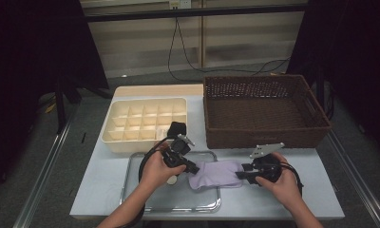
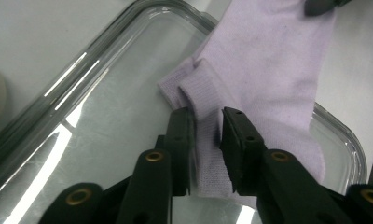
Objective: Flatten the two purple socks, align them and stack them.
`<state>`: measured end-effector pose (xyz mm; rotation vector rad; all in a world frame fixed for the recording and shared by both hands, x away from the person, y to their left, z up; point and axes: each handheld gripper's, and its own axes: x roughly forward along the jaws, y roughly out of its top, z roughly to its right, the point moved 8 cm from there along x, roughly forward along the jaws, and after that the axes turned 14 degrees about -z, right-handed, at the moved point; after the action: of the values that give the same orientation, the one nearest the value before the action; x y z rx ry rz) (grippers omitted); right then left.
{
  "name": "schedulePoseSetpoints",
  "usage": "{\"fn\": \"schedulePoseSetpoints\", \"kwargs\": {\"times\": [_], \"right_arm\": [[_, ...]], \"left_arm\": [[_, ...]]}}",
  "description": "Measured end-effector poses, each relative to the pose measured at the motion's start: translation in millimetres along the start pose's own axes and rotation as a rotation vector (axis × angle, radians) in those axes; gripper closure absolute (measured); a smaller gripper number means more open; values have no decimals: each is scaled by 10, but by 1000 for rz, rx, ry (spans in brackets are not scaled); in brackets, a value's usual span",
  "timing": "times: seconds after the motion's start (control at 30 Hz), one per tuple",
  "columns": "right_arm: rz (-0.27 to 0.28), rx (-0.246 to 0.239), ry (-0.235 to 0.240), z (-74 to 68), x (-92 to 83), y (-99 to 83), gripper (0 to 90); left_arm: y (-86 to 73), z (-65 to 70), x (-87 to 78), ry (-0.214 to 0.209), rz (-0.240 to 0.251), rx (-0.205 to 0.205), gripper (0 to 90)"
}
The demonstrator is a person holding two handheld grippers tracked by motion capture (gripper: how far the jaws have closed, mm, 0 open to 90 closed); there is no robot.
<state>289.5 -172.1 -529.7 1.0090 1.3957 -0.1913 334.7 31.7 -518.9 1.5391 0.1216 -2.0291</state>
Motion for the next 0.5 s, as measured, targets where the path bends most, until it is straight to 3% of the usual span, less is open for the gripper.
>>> {"fn": "schedulePoseSetpoints", "kwargs": {"times": [0.13, 0.2, 0.3, 0.37, 0.5], "right_arm": [[-21, 3, -9, -17, 33, -17, 649], [-17, -9, -3, -34, 39, -20, 765], [-23, 2, -4, -34, 26, -15, 841], [-24, -6, -9, -24, 22, 2, 850], [10, -4, -72, 84, -3, 50, 852]], "left_arm": [[-2, -10, 12, -2, 1, 1, 662], [-11, -28, 22, 1, 0, -1, 616], [-11, -29, 21, 0, 2, 0, 596], [-4, -31, 17, -1, 4, 7, 583], [18, -39, 17, 7, 21, 3, 551]]}}
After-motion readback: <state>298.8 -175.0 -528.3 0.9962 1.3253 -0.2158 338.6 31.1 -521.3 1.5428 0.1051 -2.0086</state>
